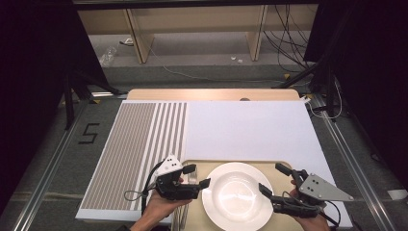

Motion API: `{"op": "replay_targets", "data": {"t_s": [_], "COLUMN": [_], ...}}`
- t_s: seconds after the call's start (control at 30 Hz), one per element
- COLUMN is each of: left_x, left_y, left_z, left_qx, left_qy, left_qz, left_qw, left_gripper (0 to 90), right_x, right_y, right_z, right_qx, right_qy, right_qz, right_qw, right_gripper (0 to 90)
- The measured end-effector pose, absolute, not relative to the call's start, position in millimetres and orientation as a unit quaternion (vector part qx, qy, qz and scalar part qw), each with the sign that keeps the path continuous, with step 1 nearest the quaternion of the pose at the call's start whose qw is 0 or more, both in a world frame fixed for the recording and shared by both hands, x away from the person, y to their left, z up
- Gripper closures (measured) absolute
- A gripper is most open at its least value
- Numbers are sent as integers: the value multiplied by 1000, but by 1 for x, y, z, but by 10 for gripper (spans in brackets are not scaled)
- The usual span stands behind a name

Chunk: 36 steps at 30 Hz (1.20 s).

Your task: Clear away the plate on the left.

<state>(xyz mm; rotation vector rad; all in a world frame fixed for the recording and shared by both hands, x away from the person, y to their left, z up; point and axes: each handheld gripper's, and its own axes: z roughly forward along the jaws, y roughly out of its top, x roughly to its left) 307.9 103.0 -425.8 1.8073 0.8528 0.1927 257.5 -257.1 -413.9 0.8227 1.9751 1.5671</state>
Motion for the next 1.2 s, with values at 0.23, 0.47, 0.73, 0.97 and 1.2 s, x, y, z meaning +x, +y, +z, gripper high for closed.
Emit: {"op": "replay_targets", "data": {"t_s": [0.23,0.47,0.73,0.97,1.2], "left_x": [308,305,303,301,297], "left_y": [111,117,125,130,135], "left_z": [-423,-421,-422,-422,-421], "left_qx": [753,745,735,728,719], "left_qy": [342,324,319,318,317], "left_qz": [112,133,150,159,162], "left_qw": [552,568,579,587,597], "left_gripper": [260,247,216,183,181], "right_x": [258,258,258,257,257], "right_y": [-259,-259,-258,-258,-258], "right_z": [-415,-415,-416,-415,-415], "right_qx": [303,305,307,310,310], "right_qy": [721,722,722,722,723], "right_qz": [573,573,572,571,571], "right_qw": [242,239,239,237,236], "right_gripper": [202,202,198,193,192]}}
